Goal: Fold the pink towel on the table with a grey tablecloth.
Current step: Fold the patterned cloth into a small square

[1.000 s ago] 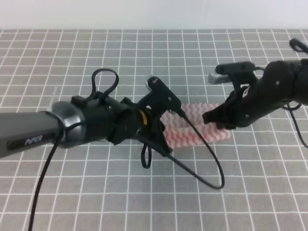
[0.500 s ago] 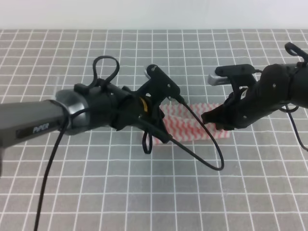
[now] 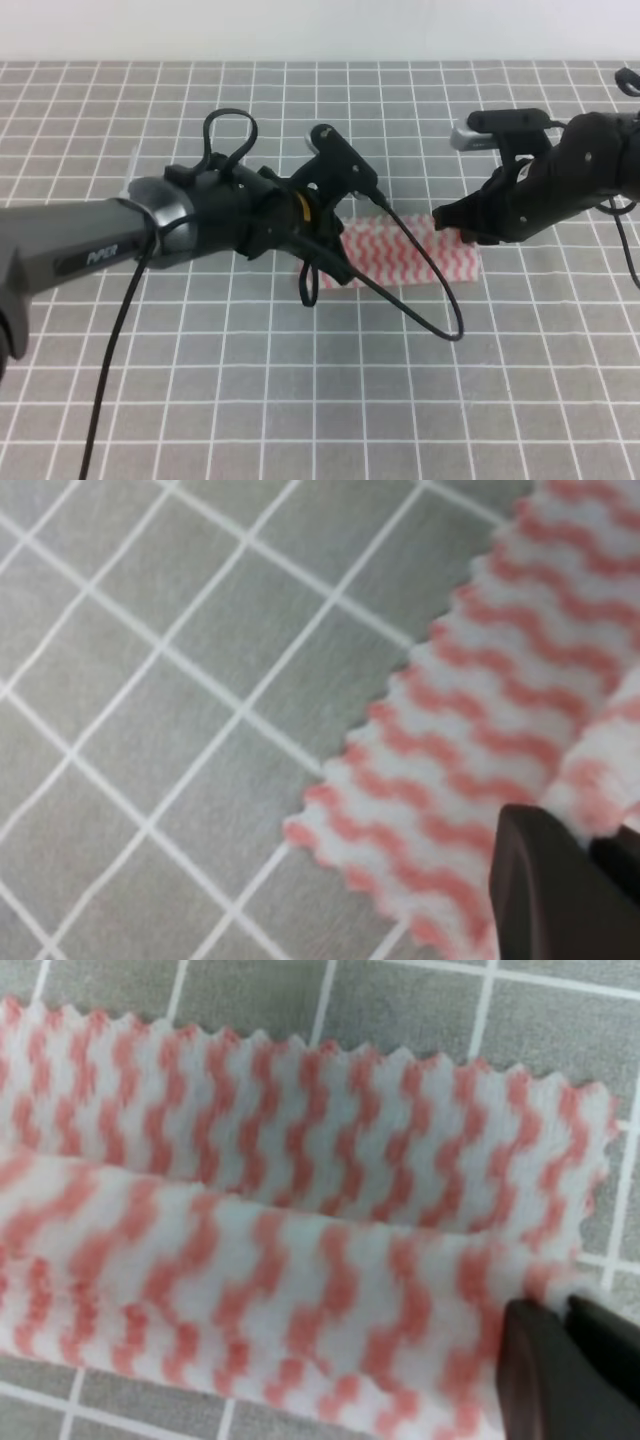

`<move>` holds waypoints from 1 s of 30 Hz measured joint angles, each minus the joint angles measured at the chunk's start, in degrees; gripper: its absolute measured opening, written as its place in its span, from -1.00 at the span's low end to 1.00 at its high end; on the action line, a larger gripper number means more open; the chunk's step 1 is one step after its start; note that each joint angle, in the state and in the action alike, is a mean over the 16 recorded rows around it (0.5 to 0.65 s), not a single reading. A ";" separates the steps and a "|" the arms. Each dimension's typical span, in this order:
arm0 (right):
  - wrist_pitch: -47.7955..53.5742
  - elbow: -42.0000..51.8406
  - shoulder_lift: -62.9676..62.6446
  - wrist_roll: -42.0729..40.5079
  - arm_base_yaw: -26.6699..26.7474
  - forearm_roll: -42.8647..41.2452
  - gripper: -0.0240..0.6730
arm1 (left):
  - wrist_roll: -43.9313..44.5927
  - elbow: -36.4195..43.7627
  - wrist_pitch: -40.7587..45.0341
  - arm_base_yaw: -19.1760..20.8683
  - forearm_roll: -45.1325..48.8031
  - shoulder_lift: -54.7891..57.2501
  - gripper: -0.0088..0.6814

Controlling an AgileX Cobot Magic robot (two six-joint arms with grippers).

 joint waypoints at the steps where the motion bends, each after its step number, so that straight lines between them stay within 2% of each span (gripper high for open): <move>1: -0.09 -0.11 0.16 -0.02 -0.09 0.00 -0.98 | 0.00 -0.04 -0.10 0.11 0.02 0.06 -0.98; 14: -0.81 -1.18 2.84 -0.12 -0.25 -0.35 -0.97 | 0.00 -0.44 -0.64 0.95 0.00 1.68 -0.98; 30: 4.55 -8.37 5.65 -0.12 -0.25 -4.17 -0.98 | 0.00 -5.18 1.17 1.34 2.28 3.82 -0.98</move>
